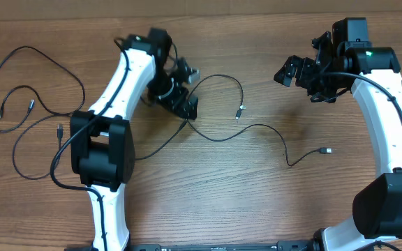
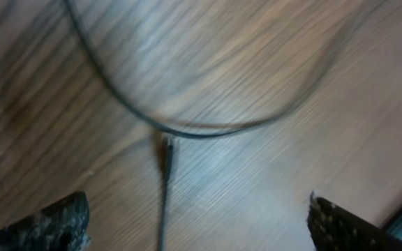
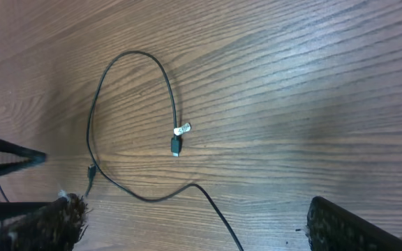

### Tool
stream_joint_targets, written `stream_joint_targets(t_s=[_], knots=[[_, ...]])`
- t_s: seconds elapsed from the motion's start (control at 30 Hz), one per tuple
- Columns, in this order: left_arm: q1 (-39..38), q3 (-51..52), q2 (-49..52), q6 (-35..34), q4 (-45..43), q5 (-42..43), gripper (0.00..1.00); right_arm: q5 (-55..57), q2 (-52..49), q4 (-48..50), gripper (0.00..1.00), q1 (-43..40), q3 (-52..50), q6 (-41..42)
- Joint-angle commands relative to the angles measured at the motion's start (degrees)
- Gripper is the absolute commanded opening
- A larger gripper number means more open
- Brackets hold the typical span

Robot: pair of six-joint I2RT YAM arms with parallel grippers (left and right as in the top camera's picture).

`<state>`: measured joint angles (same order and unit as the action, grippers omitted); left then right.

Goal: Untangle cables
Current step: 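Move the left gripper back to the center cable and grasp it, then drag the cable leftward with the left gripper toward the left pile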

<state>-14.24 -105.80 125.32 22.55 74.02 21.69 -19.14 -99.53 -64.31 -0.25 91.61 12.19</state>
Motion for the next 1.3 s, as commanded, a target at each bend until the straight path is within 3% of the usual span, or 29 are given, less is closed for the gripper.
stream_joint_targets(t_s=[0.0, 0.13, 0.37, 0.7, 0.73, 0.77, 0.8, 0.83, 1.0, 1.13, 1.27], knots=[[-3.37, 5.62, -1.6, -9.4, -5.16, -11.39, 1.0, -0.24, 1.42, 0.17, 1.0, 0.24, 1.33, -0.09], [-5.35, 10.67, -2.67, -14.95, -11.26, -17.75, 1.0, -0.24, 1.42, 0.15, 1.0, 0.24, 1.33, -0.09], [-6.88, 16.9, -2.67, -17.73, -14.95, -22.73, 0.99, -0.24, 1.42, 0.13, 1.0, 0.24, 1.33, -0.09], [-6.69, 21.22, -2.62, -16.65, -19.76, -23.21, 1.0, -0.24, 1.42, 0.17, 1.0, 0.24, 1.33, -0.09], [-6.69, 21.35, -2.62, -15.41, -19.98, -23.26, 0.88, -0.24, 1.42, 0.17, 1.0, 0.24, 1.33, -0.09], [-6.69, 21.35, -2.62, -14.12, -20.0, -23.58, 0.58, -0.24, 1.42, 0.17, 1.0, 0.24, 1.33, -0.07], [-6.67, 21.35, -2.62, -14.03, -20.15, -25.29, 0.13, -0.24, 1.42, 0.17, 1.0, 0.24, 1.33, -0.07], [-6.67, 21.35, -2.62, -14.47, -20.33, -26.27, 0.04, -0.24, 1.42, 0.17, 1.0, 0.24, 1.33, -0.07], [-4.74, 21.22, -2.64, -22.97, -21.79, -38.14, 0.04, -0.26, 1.42, 0.13, 1.0, 0.24, 1.33, -0.04], [2.25, 20.39, -2.86, -28.65, -19.21, -49.81, 0.04, -0.28, 1.42, 0.35, 1.0, 0.24, 1.33, -0.04], [14.8, 20.37, -4.72, -30.73, -18.95, -48.3, 0.04, -0.28, 1.42, 0.39, 1.0, 0.24, 1.33, -0.04]])
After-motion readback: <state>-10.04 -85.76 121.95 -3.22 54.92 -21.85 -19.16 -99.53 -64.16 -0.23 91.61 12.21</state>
